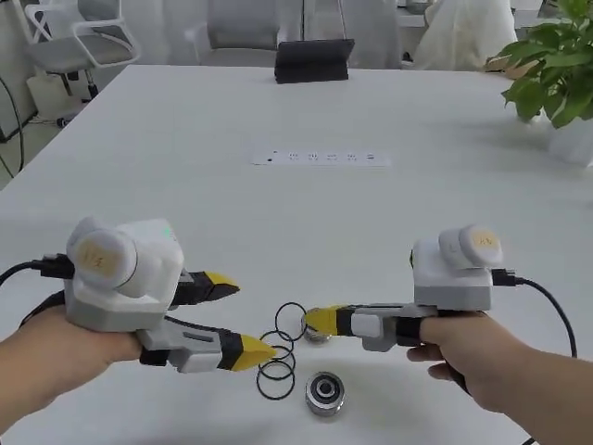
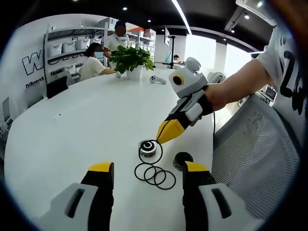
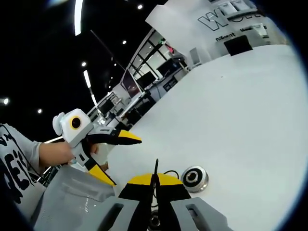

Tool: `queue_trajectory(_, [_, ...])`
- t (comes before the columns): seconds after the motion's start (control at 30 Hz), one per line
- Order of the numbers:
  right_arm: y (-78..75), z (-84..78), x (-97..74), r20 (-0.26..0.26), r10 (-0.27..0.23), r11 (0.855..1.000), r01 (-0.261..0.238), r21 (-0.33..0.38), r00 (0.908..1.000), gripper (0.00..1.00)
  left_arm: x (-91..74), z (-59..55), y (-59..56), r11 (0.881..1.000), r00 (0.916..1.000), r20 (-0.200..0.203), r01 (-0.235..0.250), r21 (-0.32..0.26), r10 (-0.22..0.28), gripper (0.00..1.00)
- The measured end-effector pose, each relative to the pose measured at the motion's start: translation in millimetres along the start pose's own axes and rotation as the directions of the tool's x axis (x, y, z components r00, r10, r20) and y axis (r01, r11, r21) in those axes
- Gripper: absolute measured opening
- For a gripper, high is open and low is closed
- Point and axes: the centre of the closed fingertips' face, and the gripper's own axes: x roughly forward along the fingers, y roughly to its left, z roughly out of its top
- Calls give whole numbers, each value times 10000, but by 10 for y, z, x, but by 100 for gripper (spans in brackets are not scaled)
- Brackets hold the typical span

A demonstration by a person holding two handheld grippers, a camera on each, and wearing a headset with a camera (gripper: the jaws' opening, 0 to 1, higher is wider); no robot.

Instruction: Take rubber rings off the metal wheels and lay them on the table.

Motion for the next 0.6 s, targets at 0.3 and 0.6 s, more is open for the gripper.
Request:
queue_trajectory(0.3, [62,-82,75,-375,151,9998,-155,-86,9992,0,-134,-59,64,9992,9995,98,-297,-251,300,61])
queue_trajectory(0.6, [96,-154,162,-693,283,9996,-288,-56,9972,0,-228,-94,95,9981,9987,105,-497,-369,501,62])
